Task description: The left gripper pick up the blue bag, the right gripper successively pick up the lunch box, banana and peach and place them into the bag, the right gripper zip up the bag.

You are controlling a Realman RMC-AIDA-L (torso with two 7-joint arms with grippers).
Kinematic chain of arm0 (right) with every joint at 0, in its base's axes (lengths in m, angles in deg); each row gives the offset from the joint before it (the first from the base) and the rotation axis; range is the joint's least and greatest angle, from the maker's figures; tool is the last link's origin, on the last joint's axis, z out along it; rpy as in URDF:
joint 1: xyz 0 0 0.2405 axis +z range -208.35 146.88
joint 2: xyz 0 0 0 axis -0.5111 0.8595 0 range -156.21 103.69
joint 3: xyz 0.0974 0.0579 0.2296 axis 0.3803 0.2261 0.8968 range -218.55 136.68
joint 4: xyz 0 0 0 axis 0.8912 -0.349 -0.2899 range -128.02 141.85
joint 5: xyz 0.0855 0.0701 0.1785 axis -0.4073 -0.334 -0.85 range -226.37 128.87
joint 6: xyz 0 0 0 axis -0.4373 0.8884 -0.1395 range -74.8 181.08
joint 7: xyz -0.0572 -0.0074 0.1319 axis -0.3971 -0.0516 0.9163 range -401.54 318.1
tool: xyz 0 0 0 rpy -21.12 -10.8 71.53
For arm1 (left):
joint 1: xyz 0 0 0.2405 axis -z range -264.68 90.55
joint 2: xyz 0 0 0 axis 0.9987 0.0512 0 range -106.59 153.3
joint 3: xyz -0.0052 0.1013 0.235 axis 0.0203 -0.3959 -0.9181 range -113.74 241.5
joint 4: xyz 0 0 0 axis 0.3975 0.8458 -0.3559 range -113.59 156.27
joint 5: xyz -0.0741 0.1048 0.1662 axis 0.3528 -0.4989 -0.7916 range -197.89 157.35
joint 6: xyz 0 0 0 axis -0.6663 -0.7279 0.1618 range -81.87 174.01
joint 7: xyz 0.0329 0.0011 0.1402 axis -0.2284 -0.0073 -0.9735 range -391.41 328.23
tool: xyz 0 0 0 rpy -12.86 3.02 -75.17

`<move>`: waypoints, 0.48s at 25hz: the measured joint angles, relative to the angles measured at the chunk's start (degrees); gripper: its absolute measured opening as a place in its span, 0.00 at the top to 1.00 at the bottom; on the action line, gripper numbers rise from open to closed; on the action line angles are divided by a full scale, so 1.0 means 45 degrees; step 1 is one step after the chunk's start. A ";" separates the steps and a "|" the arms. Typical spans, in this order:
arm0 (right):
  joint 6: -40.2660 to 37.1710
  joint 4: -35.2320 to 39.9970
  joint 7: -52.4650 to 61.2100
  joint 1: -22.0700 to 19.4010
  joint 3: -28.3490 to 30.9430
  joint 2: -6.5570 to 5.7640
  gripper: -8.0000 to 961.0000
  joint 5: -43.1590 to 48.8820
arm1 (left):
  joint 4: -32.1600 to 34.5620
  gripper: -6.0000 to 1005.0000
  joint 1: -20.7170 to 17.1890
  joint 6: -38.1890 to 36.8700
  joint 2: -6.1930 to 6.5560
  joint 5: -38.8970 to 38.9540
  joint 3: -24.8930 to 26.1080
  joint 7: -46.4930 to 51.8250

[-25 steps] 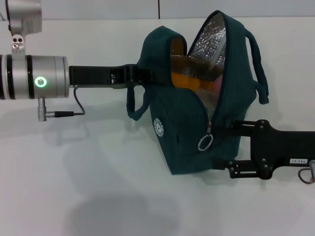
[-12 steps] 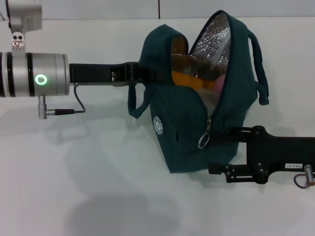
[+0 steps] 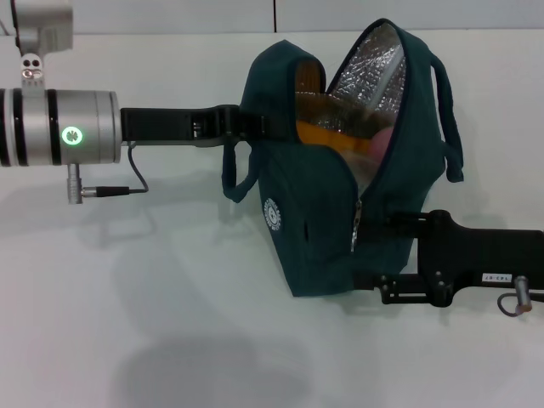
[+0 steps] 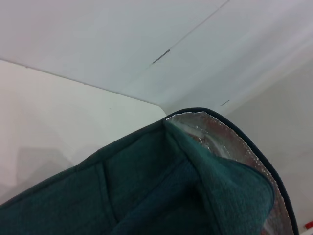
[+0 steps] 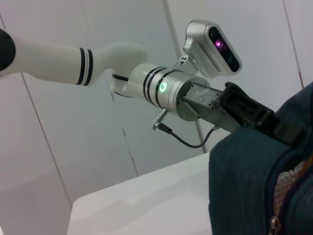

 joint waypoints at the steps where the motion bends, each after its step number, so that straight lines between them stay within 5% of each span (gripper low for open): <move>1: 0.0043 0.0004 -0.0001 -0.0028 0.0025 -0.0010 0.23 -0.0023 | 0.0000 0.93 -0.0006 0.0001 -0.0001 0.0000 0.0002 0.0000; 12: 0.0436 -0.0037 -0.0118 0.0027 -0.0039 -0.0014 0.23 -0.0192 | 0.0000 0.92 0.0022 0.0002 -0.0001 0.0007 0.0002 0.0001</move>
